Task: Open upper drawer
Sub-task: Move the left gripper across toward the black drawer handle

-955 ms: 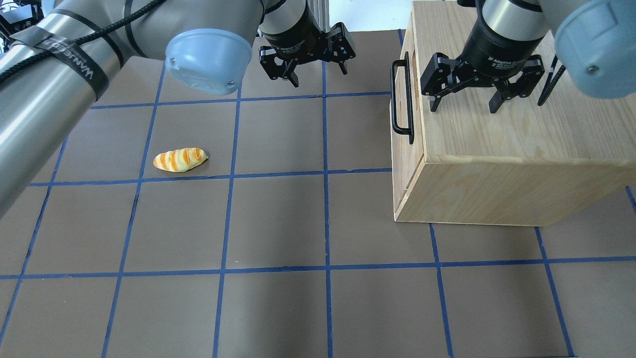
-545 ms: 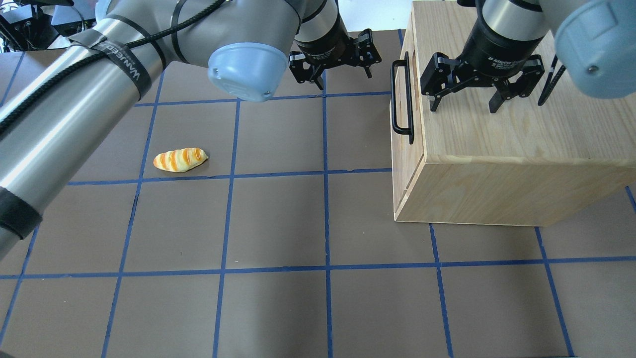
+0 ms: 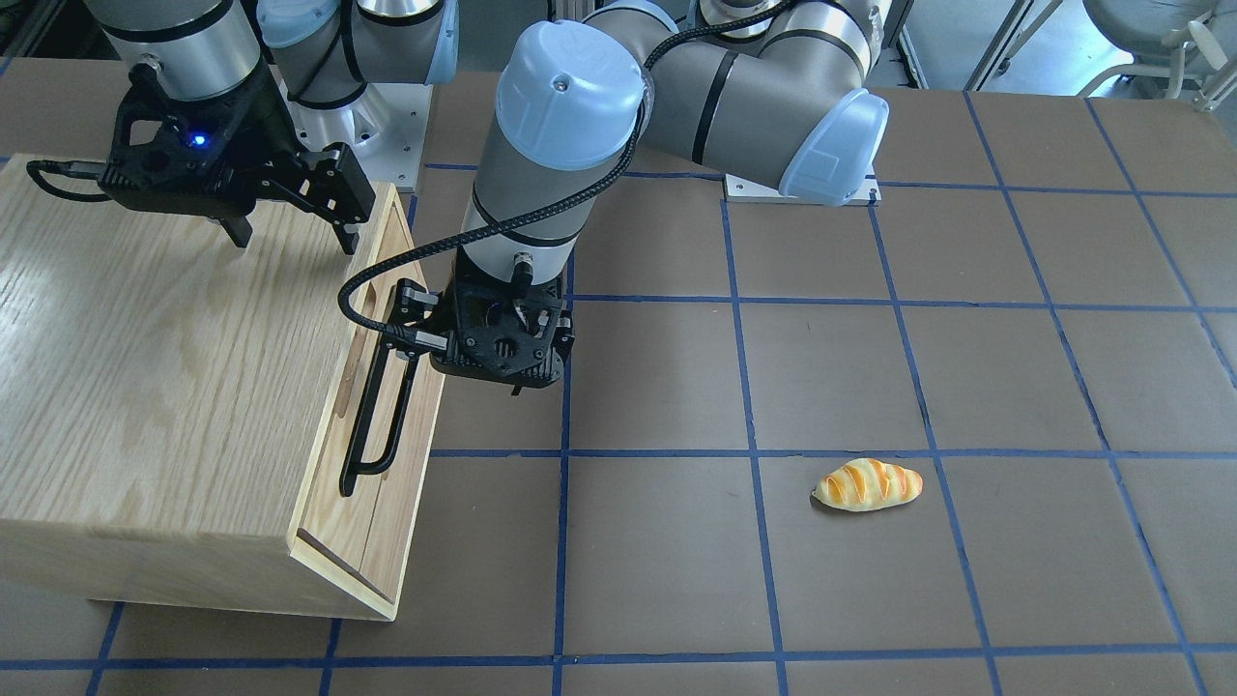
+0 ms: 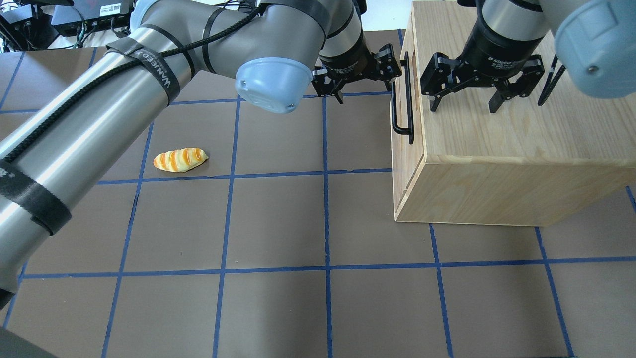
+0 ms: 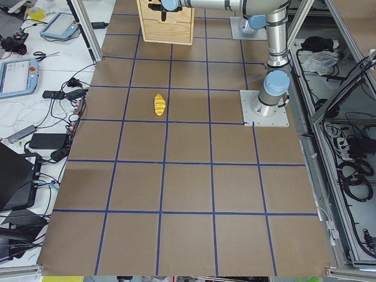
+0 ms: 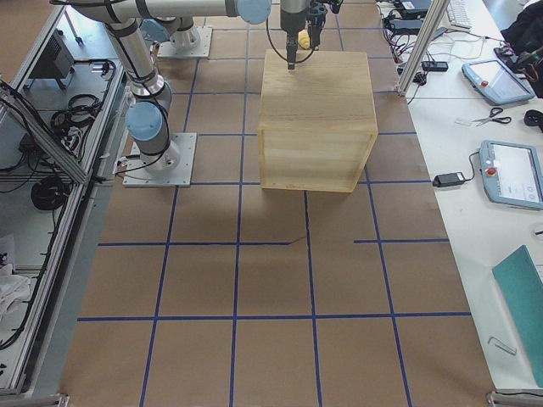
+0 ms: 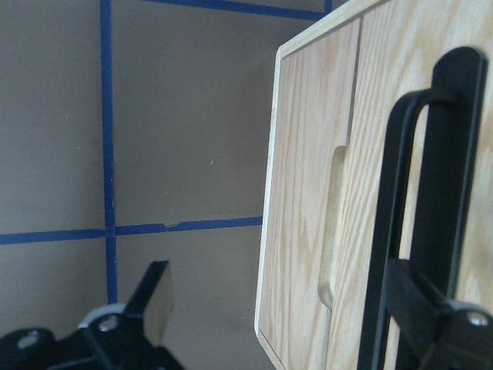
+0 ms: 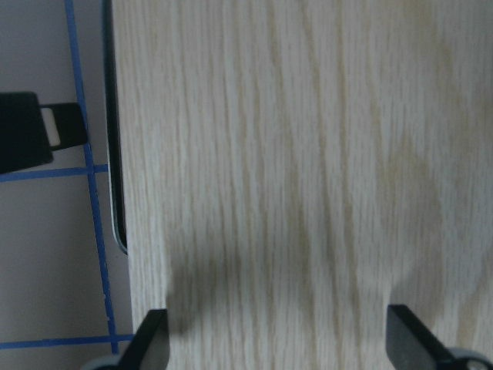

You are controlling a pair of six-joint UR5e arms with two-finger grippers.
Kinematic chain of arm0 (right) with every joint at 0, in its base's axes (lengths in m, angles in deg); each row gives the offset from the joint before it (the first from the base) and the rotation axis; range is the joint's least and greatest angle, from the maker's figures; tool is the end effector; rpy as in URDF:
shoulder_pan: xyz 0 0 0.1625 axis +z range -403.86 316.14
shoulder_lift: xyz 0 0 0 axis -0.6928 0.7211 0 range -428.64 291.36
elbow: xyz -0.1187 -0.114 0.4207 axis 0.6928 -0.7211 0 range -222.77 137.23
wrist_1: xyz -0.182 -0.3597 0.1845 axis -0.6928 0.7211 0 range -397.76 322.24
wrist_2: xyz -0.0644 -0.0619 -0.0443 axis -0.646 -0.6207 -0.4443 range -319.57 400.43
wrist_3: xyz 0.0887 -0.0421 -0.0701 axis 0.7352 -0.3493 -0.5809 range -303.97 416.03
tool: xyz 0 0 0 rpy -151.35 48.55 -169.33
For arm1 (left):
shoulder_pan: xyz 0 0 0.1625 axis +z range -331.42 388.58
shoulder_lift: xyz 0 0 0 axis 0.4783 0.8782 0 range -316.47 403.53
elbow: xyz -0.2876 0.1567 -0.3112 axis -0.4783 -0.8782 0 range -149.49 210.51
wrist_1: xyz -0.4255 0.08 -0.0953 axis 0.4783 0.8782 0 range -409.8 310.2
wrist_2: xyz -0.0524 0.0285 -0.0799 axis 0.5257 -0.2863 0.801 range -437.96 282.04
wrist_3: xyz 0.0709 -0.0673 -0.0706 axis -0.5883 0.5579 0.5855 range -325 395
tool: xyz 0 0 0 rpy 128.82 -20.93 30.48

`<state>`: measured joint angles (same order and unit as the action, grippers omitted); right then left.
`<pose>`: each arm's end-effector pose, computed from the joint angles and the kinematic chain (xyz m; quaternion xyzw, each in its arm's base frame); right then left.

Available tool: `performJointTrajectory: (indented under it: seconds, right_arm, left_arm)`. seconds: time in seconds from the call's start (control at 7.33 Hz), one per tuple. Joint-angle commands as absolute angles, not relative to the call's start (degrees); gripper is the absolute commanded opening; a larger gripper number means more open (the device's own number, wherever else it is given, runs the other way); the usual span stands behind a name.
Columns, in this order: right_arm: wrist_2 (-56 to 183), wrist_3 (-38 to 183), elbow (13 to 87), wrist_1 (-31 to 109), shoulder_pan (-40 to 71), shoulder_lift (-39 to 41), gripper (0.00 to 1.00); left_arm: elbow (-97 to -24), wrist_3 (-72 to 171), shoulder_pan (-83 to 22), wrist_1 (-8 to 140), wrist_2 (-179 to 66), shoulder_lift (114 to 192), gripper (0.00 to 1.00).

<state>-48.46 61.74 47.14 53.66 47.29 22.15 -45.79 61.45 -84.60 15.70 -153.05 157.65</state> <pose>0.1460 -0.5182 0.5042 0.0396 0.9990 -0.0194 0.0109 -0.4365 -0.6023 0.4097 0.0122 -0.9841 0.0564 0.1679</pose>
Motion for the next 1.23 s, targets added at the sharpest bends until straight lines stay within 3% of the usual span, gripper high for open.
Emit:
performJointTrajectory:
  seconds: [0.0, 1.09]
  right_arm:
    - [-48.5, 61.7, 47.1, 53.6, 47.3, 22.2, 1.00]
    - [-48.5, 61.7, 47.1, 53.6, 47.3, 22.2, 1.00]
  left_arm:
    - [-45.8, 61.5, -85.1, 15.7, -151.8, 157.8, 1.00]
    - [-45.8, 61.7, -85.9, 15.7, -151.6, 159.2, 1.00]
